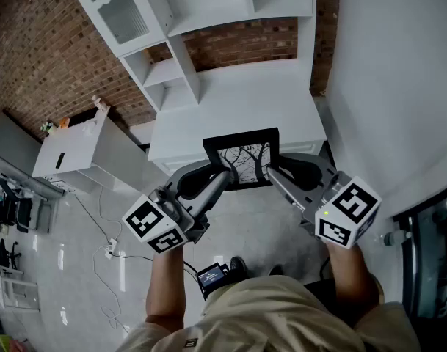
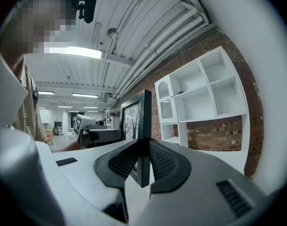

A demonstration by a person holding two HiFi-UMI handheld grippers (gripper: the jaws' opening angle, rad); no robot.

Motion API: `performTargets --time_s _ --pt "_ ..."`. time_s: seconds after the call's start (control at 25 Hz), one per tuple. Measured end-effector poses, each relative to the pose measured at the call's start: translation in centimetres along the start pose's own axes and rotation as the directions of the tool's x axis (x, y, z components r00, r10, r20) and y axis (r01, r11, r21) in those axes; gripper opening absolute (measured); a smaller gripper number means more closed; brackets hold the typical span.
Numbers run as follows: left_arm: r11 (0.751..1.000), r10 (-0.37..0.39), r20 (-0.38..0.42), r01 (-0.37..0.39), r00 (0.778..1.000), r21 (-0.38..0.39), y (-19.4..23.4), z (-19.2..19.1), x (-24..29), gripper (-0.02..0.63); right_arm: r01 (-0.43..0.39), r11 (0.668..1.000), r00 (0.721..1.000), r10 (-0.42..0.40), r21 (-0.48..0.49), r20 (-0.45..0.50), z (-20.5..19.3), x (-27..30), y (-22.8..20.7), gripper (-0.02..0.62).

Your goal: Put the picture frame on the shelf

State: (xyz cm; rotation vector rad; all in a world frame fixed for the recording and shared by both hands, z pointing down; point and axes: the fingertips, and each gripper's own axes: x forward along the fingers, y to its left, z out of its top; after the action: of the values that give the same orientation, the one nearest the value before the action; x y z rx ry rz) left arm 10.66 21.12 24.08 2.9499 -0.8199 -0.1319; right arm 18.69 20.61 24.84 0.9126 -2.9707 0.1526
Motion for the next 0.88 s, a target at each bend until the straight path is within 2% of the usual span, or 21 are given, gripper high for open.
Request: performTargets --time_s 0.28,0.56,0.88 --pt "1.000 -0.023 -0.008 0.023 1.000 0.002 1.7 -1.7 0.2 0.075 0.031 0.999 0.999 -0.031 -0.004 -0.004 -1.7 1.2 -0.9 0.075" --pt "0.998 -0.066 -0.006 0.066 0.998 -0.006 11.2 0.4 -1.5 0.075 0.080 0.997 0.996 -0.080 0.008 -0.027 0.1 10.5 -2.9 0.075" --pt "0.993 -0.116 0.022 0.117 0.993 -0.029 17.6 0.7 -3.4 0.075 0.140 0.990 0.989 -0.139 0.006 -0.041 0.4 16.8 -3.5 0.075"
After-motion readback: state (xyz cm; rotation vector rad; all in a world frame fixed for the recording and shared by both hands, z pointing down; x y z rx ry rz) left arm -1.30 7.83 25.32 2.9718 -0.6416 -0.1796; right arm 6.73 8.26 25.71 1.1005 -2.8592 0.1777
